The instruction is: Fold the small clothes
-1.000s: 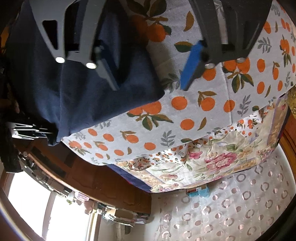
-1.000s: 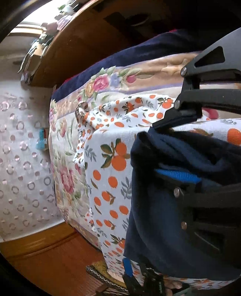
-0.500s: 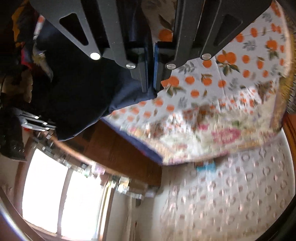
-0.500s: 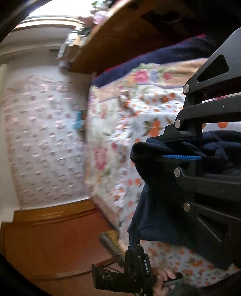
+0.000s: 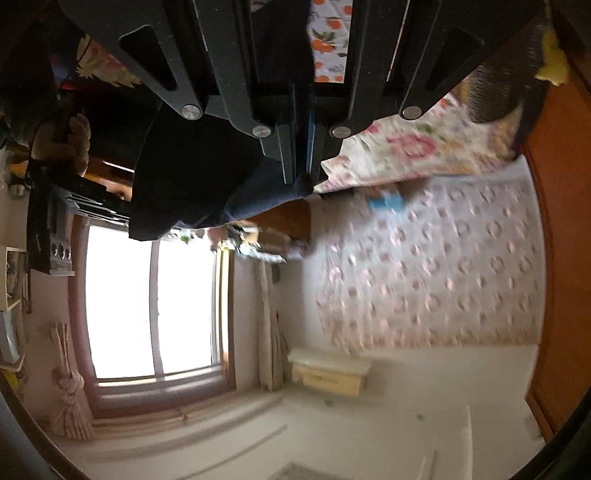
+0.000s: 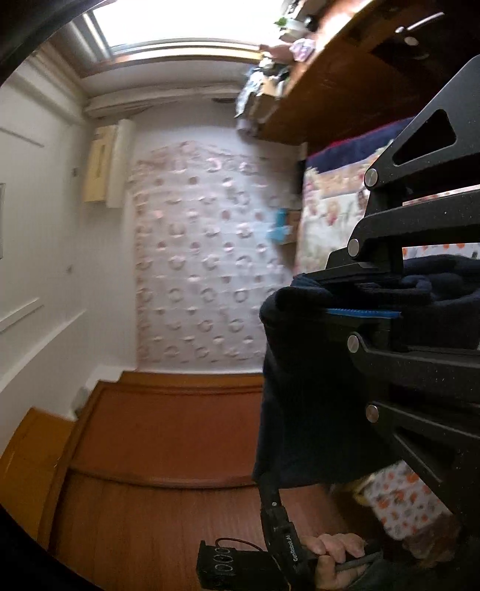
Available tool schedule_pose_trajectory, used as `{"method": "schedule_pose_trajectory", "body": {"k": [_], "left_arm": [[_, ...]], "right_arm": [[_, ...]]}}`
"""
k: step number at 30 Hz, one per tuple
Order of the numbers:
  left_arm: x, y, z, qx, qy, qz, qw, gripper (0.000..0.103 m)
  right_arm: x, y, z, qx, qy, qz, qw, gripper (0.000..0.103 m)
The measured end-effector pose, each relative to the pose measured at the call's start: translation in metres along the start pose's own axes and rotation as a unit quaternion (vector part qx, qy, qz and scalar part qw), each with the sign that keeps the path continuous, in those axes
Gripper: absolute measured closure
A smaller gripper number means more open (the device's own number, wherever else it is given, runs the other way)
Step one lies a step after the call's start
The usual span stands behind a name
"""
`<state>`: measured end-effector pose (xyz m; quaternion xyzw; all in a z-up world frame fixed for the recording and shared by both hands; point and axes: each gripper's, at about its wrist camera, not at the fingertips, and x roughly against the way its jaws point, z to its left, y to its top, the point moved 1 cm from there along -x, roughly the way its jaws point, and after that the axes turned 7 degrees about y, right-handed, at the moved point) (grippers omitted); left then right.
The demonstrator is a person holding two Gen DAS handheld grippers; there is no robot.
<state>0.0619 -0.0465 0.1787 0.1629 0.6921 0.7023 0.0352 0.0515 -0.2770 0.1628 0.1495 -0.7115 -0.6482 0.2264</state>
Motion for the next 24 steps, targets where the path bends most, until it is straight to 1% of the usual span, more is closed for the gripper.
{"method": "schedule_pose_trajectory", "body": {"k": [4, 7, 8, 10, 11, 12, 14, 15, 16, 17, 18, 19, 20, 21, 22, 23, 24], "left_arm": [[0.033, 0.008, 0.016, -0.003, 0.023, -0.025, 0.9994, 0.098], [0.049, 0.011, 0.034, -0.001, 0.038, -0.038, 0.9986, 0.098], [0.052, 0.011, 0.039, 0.0, 0.042, -0.04, 0.9983, 0.098], [0.052, 0.009, 0.051, 0.003, 0.054, -0.033, 0.998, 0.098], [0.048, 0.007, 0.055, 0.003, 0.063, -0.024, 0.9977, 0.098], [0.04, 0.003, 0.06, 0.004, 0.072, -0.006, 0.9974, 0.098], [0.018, -0.011, 0.07, 0.011, 0.08, 0.022, 0.9965, 0.098], [-0.002, -0.023, 0.078, 0.011, 0.09, 0.04, 0.9951, 0.098], [-0.019, -0.033, 0.082, 0.006, 0.101, 0.054, 0.9934, 0.098], [-0.032, -0.042, 0.082, -0.007, 0.111, 0.064, 0.9917, 0.098], [-0.06, -0.058, 0.084, -0.04, 0.127, 0.086, 0.9874, 0.098], [-0.086, -0.073, 0.087, -0.065, 0.145, 0.112, 0.9809, 0.096], [-0.11, -0.09, 0.095, -0.07, 0.158, 0.144, 0.9743, 0.095], [-0.132, -0.107, 0.105, -0.06, 0.165, 0.18, 0.9679, 0.095], [-0.146, -0.122, 0.115, -0.041, 0.162, 0.207, 0.964, 0.095], [-0.152, -0.129, 0.122, -0.033, 0.159, 0.218, 0.9624, 0.095], [-0.156, -0.14, 0.127, -0.029, 0.155, 0.225, 0.9616, 0.089]], "right_arm": [[0.012, 0.008, 0.02, 0.018, 0.02, -0.021, 0.999, 0.093], [0.02, 0.009, 0.027, 0.02, 0.045, -0.027, 0.998, 0.093], [0.02, 0.007, 0.026, 0.023, 0.051, -0.026, 0.998, 0.093], [0.016, -0.001, 0.007, 0.029, 0.057, -0.022, 0.998, 0.093], [0.011, -0.003, 0.008, 0.034, 0.06, -0.016, 0.998, 0.093], [-0.003, -0.011, -0.015, 0.035, 0.06, -0.007, 0.998, 0.093], [-0.028, -0.024, -0.029, 0.031, 0.065, 0.025, 0.997, 0.092], [-0.04, -0.024, -0.035, 0.029, 0.064, 0.04, 0.997, 0.092], [-0.062, -0.033, -0.042, 0.019, 0.057, 0.062, 0.996, 0.092], [-0.082, -0.044, -0.048, 0.011, 0.044, 0.083, 0.996, 0.092], [-0.115, -0.061, -0.058, 0.0, 0.022, 0.118, 0.993, 0.092], [-0.139, -0.074, -0.064, -0.002, 0.01, 0.145, 0.989, 0.091], [-0.169, -0.092, -0.073, -0.002, -0.008, 0.18, 0.984, 0.084], [-0.192, -0.106, -0.08, 0.0, -0.028, 0.204, 0.979, 0.075], [-0.214, -0.122, -0.092, 0.001, -0.052, 0.228, 0.972, 0.072], [-0.226, -0.132, -0.101, -0.005, -0.057, 0.238, 0.97, 0.067], [-0.235, -0.141, -0.11, -0.015, -0.064, 0.245, 0.967, 0.065]]}}
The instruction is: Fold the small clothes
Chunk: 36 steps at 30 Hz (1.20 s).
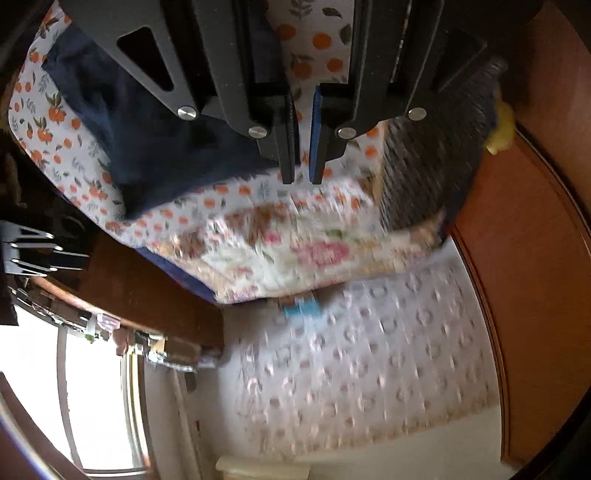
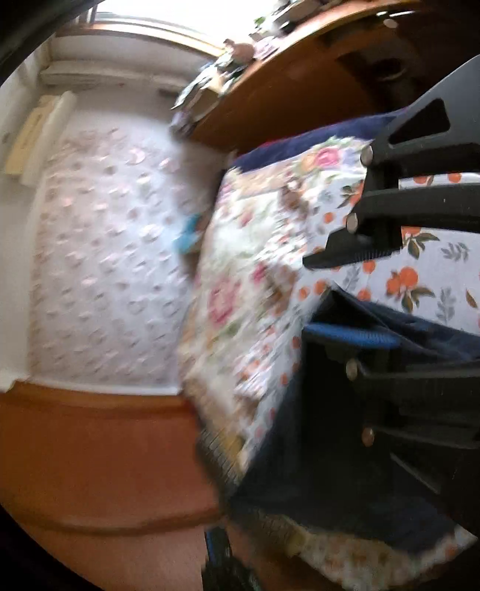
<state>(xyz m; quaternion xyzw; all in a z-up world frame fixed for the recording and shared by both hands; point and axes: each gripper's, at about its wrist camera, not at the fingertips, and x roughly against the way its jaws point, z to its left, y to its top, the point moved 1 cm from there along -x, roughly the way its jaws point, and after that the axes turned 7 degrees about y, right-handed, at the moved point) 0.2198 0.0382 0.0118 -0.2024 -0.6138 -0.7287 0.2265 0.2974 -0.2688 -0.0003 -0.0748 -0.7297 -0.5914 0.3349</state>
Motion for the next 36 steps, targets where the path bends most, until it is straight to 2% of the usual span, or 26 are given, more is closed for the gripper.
{"method": "schedule_pose_trajectory", "body": {"k": [1, 3, 5, 6, 8, 10, 12, 19, 23, 29, 36], "left_arm": [[-0.004, -0.006, 0.001, 0.0, 0.0, 0.003, 1.0, 0.076], [-0.006, -0.017, 0.004, 0.002, -0.001, 0.009, 1.0, 0.06], [0.0, -0.03, 0.008, 0.006, -0.001, 0.015, 0.9999, 0.06], [0.006, -0.035, 0.007, 0.009, -0.006, 0.017, 0.9998, 0.058], [0.017, -0.046, 0.007, 0.014, -0.015, 0.018, 0.9996, 0.05], [0.027, -0.055, 0.001, 0.019, -0.026, 0.016, 0.9994, 0.036], [0.034, -0.067, 0.0, 0.023, -0.033, 0.019, 0.999, 0.027], [0.045, -0.107, -0.021, 0.02, -0.061, 0.037, 0.9973, 0.026], [0.053, -0.134, -0.032, 0.026, -0.071, 0.051, 0.9958, 0.026], [0.061, -0.164, -0.042, 0.038, -0.067, 0.074, 0.9943, 0.026], [0.072, -0.183, -0.048, 0.034, -0.044, 0.077, 0.9954, 0.026]], "right_arm": [[-0.008, -0.002, -0.006, -0.009, -0.001, 0.007, 1.0, 0.065], [-0.016, -0.004, -0.011, -0.016, 0.015, 0.012, 1.0, 0.062], [-0.017, -0.003, -0.005, -0.009, 0.023, 0.013, 1.0, 0.057], [-0.003, -0.019, 0.004, -0.006, 0.03, 0.014, 0.999, 0.053], [0.011, -0.028, 0.009, -0.007, 0.047, 0.011, 0.999, 0.05], [0.016, -0.03, 0.022, -0.009, 0.058, 0.008, 0.998, 0.05], [0.023, -0.047, 0.027, -0.01, 0.074, 0.009, 0.997, 0.05], [0.049, -0.097, 0.015, -0.005, 0.111, 0.029, 0.993, 0.05], [0.07, -0.118, 0.015, -0.003, 0.112, 0.038, 0.993, 0.05], [0.078, -0.138, 0.002, -0.028, 0.121, 0.05, 0.991, 0.05], [0.09, -0.147, -0.002, -0.039, 0.122, 0.062, 0.99, 0.05]]}}
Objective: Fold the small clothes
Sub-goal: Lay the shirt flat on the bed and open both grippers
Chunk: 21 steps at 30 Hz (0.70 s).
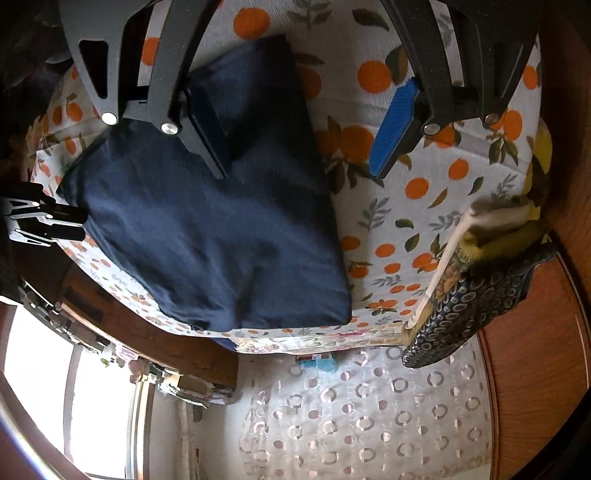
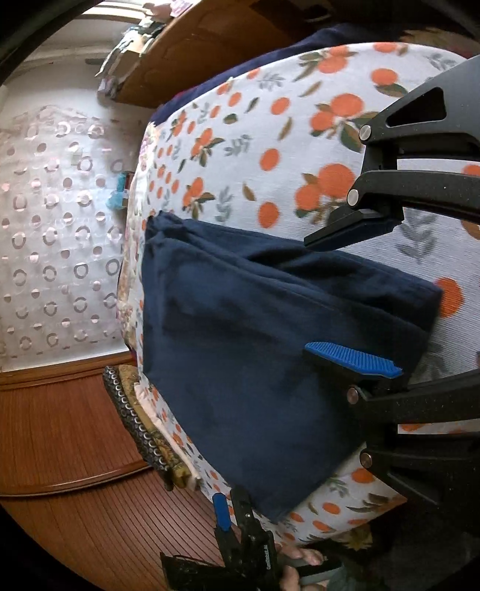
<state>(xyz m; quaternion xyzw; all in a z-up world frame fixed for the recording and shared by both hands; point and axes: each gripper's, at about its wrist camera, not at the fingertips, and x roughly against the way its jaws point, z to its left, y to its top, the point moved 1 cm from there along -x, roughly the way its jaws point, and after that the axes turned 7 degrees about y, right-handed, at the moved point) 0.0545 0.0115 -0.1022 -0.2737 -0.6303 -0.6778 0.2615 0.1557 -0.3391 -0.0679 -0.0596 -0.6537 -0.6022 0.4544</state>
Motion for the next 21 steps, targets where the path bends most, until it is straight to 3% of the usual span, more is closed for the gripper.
{"method": "schedule_pose_trajectory", "body": {"k": [7, 9, 12, 21], "left_arm": [[0.002, -0.013, -0.002, 0.002, -0.002, 0.008, 1.0, 0.026], [0.0, -0.016, -0.001, 0.004, -0.003, 0.011, 0.9999, 0.026], [-0.002, -0.02, 0.0, 0.007, -0.003, 0.016, 0.9998, 0.026], [0.001, -0.026, 0.004, 0.016, -0.009, 0.019, 0.9997, 0.026]], "right_arm": [[-0.004, -0.008, 0.01, 0.013, -0.006, 0.01, 1.0, 0.05], [-0.005, -0.012, 0.01, 0.015, -0.008, 0.013, 1.0, 0.041], [-0.006, -0.01, 0.008, 0.007, -0.013, 0.017, 1.0, 0.037], [-0.01, -0.017, 0.016, 0.008, -0.034, 0.028, 0.999, 0.036]]}}
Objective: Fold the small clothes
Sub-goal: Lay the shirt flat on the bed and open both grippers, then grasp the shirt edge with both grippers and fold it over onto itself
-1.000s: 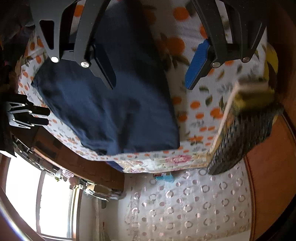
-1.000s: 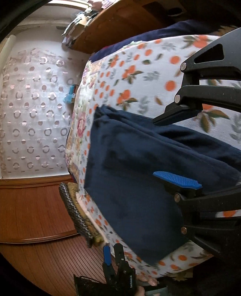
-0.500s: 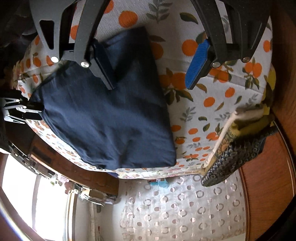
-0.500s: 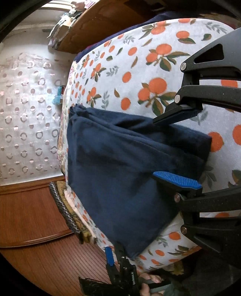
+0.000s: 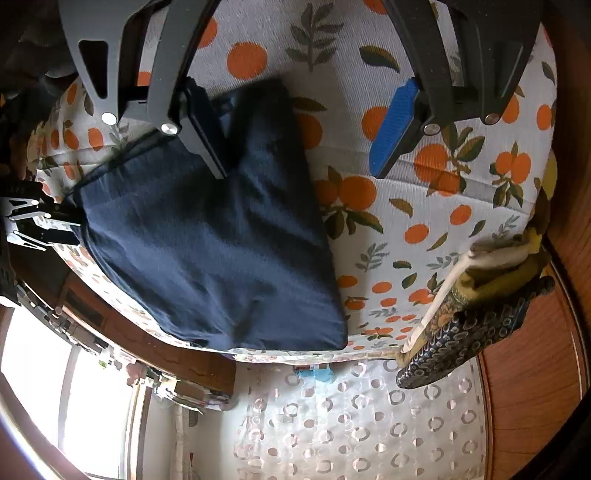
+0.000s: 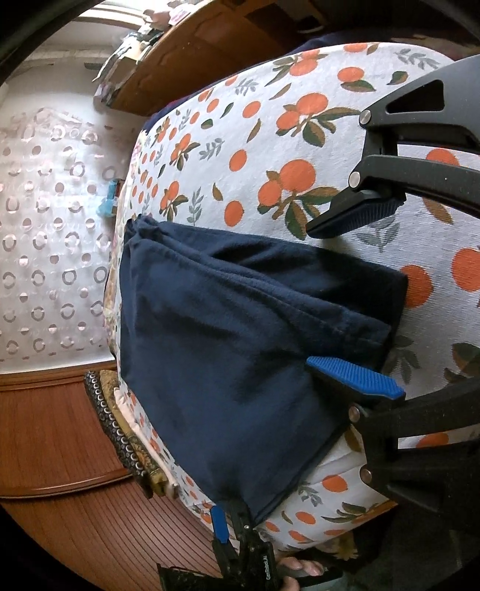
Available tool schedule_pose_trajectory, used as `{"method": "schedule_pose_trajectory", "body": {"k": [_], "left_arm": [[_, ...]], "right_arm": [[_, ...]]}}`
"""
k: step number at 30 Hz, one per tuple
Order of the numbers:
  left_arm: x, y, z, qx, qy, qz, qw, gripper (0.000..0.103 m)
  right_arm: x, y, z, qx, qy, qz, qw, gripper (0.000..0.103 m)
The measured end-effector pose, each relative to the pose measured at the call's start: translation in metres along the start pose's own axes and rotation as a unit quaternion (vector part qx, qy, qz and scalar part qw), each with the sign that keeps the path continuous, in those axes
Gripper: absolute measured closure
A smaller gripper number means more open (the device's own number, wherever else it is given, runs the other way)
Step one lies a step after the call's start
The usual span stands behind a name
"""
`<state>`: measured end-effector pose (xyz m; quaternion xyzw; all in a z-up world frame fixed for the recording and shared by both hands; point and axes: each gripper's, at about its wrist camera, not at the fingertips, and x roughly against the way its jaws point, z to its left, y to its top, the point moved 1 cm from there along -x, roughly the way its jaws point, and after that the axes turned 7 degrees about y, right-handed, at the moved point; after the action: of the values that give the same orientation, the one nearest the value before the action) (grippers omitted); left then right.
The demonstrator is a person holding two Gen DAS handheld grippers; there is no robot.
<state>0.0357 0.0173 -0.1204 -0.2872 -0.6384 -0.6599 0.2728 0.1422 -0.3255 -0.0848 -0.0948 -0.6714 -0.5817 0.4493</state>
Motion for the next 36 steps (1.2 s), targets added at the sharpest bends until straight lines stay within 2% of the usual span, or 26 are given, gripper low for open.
{"method": "schedule_pose_trajectory", "body": {"k": [11, 16, 20, 21, 26, 29, 32, 34, 36], "left_arm": [[0.001, -0.003, 0.003, 0.001, 0.0, -0.002, 1.0, 0.025], [0.002, -0.003, 0.004, -0.001, -0.007, 0.001, 1.0, 0.026], [0.006, -0.007, 0.001, -0.005, -0.018, 0.0, 0.9998, 0.026], [0.007, -0.008, 0.001, -0.006, -0.021, -0.001, 0.9998, 0.03], [0.011, -0.01, -0.003, -0.016, -0.04, -0.006, 0.9991, 0.051], [0.012, -0.009, -0.003, -0.013, -0.063, -0.004, 0.9979, 0.067], [0.012, -0.008, -0.004, -0.01, -0.075, 0.0, 0.9972, 0.077], [0.012, -0.006, -0.002, 0.0, -0.082, 0.003, 0.9966, 0.092], [0.022, -0.002, -0.001, 0.011, -0.082, -0.023, 0.9963, 0.095]], "right_arm": [[0.012, -0.009, 0.004, -0.015, 0.041, 0.004, 0.999, 0.035], [0.009, -0.011, 0.012, 0.006, 0.042, 0.001, 0.999, 0.036], [0.01, -0.012, 0.011, -0.001, 0.036, -0.005, 0.999, 0.054], [0.01, -0.012, 0.009, -0.002, 0.037, -0.006, 0.999, 0.061], [0.009, -0.013, 0.014, 0.015, 0.042, -0.01, 0.999, 0.074], [0.01, -0.013, 0.009, 0.008, 0.05, -0.01, 0.999, 0.087], [0.011, -0.014, 0.004, -0.002, 0.064, -0.014, 0.998, 0.091], [0.012, -0.014, 0.002, -0.007, 0.07, -0.019, 0.997, 0.092], [0.016, -0.013, -0.002, -0.016, 0.079, -0.029, 0.996, 0.093]]}}
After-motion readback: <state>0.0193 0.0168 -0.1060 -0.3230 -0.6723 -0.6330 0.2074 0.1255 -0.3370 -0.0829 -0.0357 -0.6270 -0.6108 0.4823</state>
